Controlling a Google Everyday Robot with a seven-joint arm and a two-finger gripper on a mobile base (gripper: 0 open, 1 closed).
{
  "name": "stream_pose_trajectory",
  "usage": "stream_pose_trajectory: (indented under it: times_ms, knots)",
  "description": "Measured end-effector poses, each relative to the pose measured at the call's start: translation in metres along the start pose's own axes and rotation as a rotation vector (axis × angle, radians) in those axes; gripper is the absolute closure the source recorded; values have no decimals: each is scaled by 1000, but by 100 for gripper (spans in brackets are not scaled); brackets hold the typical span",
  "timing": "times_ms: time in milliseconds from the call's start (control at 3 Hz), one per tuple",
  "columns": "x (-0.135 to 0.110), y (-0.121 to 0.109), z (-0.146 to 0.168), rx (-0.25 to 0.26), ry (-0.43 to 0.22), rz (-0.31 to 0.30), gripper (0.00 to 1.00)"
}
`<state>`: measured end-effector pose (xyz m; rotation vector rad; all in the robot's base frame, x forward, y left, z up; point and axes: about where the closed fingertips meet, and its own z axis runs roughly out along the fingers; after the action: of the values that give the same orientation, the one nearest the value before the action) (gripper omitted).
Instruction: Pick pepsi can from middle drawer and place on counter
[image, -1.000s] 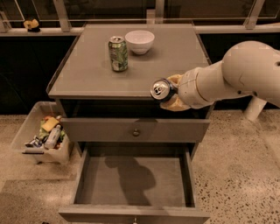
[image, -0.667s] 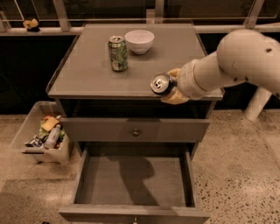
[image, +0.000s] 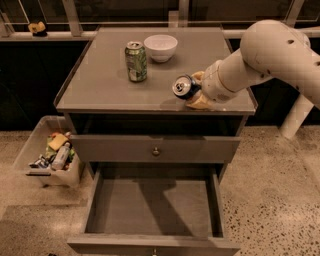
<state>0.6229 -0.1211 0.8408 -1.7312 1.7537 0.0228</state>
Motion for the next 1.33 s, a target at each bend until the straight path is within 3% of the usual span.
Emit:
stream_pose_trajectory:
  times_ms: [333, 667, 1000, 1333]
  knots:
    - [-4, -6, -3, -20, 14, -12, 100]
    - [-3, -21, 9, -93, 31, 17, 100]
    - [-3, -21, 10, -94, 32, 17, 100]
    - [-8, -34, 8, -131, 26, 23, 100]
